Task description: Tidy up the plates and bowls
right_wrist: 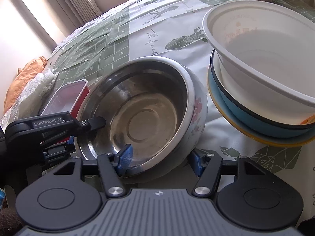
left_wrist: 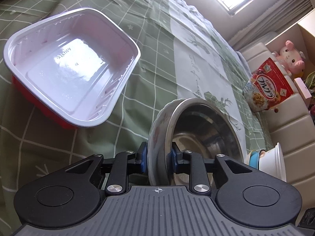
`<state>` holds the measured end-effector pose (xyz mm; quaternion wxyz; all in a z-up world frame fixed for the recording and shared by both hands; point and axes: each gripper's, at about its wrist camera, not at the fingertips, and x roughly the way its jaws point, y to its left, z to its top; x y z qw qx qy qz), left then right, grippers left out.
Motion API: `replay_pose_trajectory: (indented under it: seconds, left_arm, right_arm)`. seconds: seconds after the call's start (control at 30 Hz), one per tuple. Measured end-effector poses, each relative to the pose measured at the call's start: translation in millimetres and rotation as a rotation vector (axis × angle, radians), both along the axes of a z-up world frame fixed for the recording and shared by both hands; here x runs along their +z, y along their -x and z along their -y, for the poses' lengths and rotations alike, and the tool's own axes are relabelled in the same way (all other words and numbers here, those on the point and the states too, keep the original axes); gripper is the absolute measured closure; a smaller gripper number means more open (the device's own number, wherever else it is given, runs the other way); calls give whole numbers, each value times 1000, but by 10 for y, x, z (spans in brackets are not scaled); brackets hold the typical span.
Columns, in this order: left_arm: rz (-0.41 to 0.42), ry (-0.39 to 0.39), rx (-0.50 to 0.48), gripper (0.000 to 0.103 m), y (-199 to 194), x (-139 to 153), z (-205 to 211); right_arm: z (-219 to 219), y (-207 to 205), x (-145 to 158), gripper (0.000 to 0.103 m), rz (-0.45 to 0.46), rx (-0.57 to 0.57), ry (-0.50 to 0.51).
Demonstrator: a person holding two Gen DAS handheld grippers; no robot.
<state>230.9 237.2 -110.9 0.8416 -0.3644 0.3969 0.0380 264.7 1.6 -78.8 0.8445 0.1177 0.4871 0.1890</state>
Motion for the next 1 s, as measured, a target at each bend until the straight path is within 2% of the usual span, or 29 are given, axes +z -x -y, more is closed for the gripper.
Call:
replay_pose_trajectory:
  seconds: [0.23, 0.57, 0.7, 1.0]
  left_arm:
    - [10, -27, 25, 76, 127, 118, -106]
    - [-6, -12, 52, 75, 171, 144, -171]
    - [-11, 18, 62, 75, 181, 128, -205]
    - [9, 34, 82, 78, 250, 166, -259]
  right_arm:
    - [-128, 32, 10, 42, -13, 63, -10]
    - [-142, 44, 27, 42, -35, 100, -37]
    - [-78, -9, 8, 42, -62, 91, -62]
    - [27, 0, 82, 42, 4, 36, -28]
